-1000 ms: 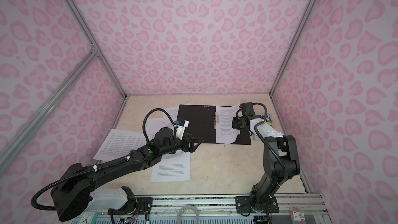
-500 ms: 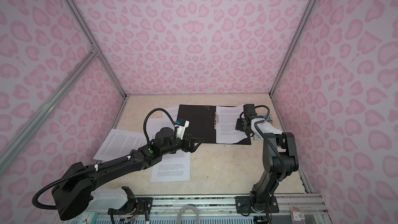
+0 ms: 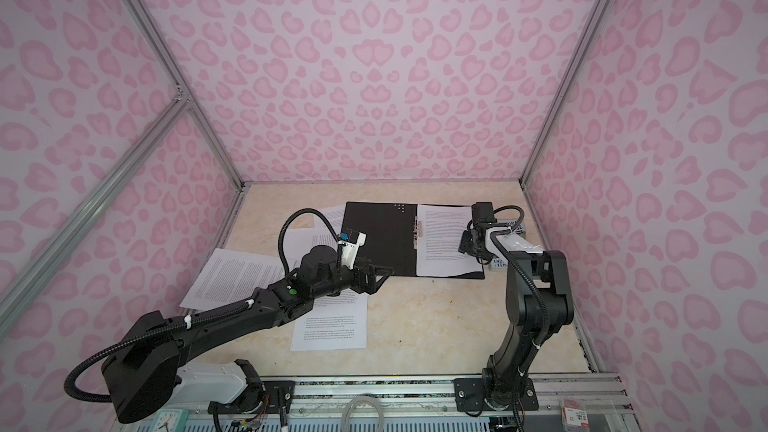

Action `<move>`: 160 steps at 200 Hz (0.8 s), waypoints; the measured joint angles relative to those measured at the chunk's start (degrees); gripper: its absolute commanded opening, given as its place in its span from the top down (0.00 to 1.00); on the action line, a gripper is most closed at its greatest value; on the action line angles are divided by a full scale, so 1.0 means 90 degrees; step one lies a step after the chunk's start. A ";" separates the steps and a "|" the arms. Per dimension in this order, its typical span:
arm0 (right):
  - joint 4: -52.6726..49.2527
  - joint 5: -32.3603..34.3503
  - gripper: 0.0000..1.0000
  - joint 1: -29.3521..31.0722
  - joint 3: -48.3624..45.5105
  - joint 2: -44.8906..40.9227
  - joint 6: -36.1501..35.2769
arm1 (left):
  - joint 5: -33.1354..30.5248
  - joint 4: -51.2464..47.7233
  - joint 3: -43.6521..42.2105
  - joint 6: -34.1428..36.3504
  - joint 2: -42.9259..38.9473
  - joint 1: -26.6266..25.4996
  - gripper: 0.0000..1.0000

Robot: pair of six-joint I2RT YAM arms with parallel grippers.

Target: Put the files into the folder

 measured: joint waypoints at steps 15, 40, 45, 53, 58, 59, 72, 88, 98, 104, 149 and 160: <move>0.0000 0.0053 0.42 -0.0002 0.0000 0.0024 0.0002 | 0.0000 0.0000 0.0007 0.0000 0.0010 0.0000 0.02; -0.0046 0.0214 0.42 -0.0002 0.0015 0.0044 0.0039 | -0.0002 -0.0005 0.0015 0.0000 0.0029 0.0000 0.02; -0.0056 0.0255 0.42 -0.0002 0.0022 0.0044 0.0061 | -0.0002 -0.0007 0.0015 -0.0002 0.0036 0.0000 0.02; -0.0051 0.0345 0.42 -0.0002 0.0027 0.0039 0.0061 | -0.0002 -0.0012 0.0015 -0.0002 0.0044 0.0000 0.02; -0.0053 0.0391 0.41 -0.0002 0.0024 0.0017 0.0063 | -0.0005 -0.0015 0.0015 -0.0002 0.0046 0.0000 0.02; -0.0053 0.0401 0.41 -0.0002 0.0024 0.0015 0.0063 | -0.0005 -0.0015 0.0015 -0.0002 0.0046 0.0000 0.02; -0.0068 0.0529 0.41 -0.0002 -0.0022 -0.0126 0.0070 | -0.0005 -0.0015 0.0015 -0.0002 0.0046 0.0000 0.02; -0.0044 0.0661 0.41 0.0010 -0.0126 -0.0498 0.0148 | -0.0010 -0.0017 0.0017 -0.0007 0.0046 0.0000 0.02; -0.0041 0.0738 0.41 0.0049 -0.0211 -0.0799 0.0223 | -0.0024 -0.0017 0.0017 -0.0007 0.0041 0.0000 0.02; -0.0044 0.0811 0.40 0.0085 -0.0248 -0.0996 0.0274 | -0.0027 -0.0017 0.0017 -0.0007 0.0039 0.0000 0.02; 0.0112 0.1003 0.22 0.0976 -0.0471 -0.2492 0.0284 | -0.0243 -0.0211 0.0017 -0.0007 -0.0160 0.0005 0.02; 0.0192 0.0913 0.22 0.1171 -0.0634 -0.2773 0.0284 | -0.0355 -0.0260 0.0015 -0.0005 -0.0299 0.0017 0.02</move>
